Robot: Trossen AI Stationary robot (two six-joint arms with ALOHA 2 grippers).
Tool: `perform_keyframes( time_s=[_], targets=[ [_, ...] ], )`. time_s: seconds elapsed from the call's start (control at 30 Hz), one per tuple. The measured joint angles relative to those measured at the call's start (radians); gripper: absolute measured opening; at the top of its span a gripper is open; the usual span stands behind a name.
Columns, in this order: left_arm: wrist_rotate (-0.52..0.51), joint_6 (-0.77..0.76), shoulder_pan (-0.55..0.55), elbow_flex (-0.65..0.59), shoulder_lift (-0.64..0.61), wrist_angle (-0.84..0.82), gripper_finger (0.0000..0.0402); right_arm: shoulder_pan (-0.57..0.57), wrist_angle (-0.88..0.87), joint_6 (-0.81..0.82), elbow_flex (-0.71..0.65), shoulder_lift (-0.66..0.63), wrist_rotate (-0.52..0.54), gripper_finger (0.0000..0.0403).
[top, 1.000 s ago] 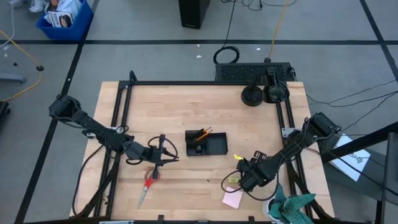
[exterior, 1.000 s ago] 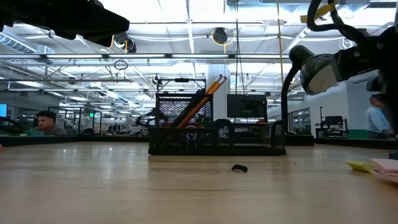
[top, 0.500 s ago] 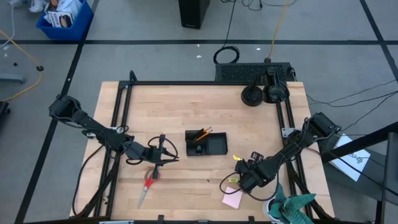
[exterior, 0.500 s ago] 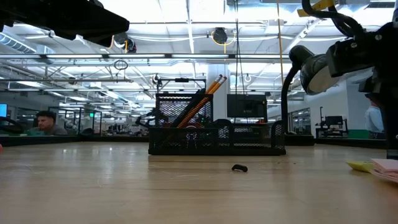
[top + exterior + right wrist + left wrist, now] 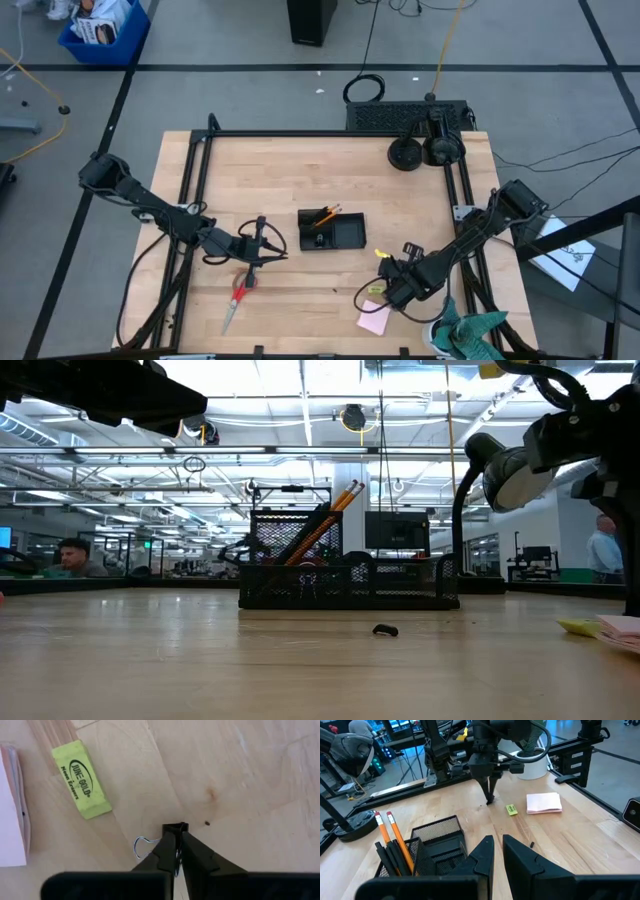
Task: Pick and place office supplies into organizer
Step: Put the binder clip into the bottom left section of the desk organizer
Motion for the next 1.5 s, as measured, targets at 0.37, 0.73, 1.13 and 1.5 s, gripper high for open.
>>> perform_keyframes(
  time_s=[0.37,0.73,1.13,1.5],
  targets=[
    [-0.001,0.007,0.0,0.0,0.0,-0.001,0.0047,-0.005,0.005,-0.096,0.065,-0.076,0.181,0.0002],
    [-0.002,0.009,0.009,0.0,0.0,-0.001,0.0047,-0.142,0.538,-0.73,0.107,-0.09,0.217,0.0001],
    [-0.002,0.013,0.013,0.0,0.0,-0.004,0.0047,-0.401,0.758,-0.98,0.106,0.04,0.135,0.0],
    [-0.002,0.034,0.013,0.0,0.0,-0.008,0.0047,-0.501,0.877,-1.03,0.086,0.075,-0.029,0.0]
  ],
)
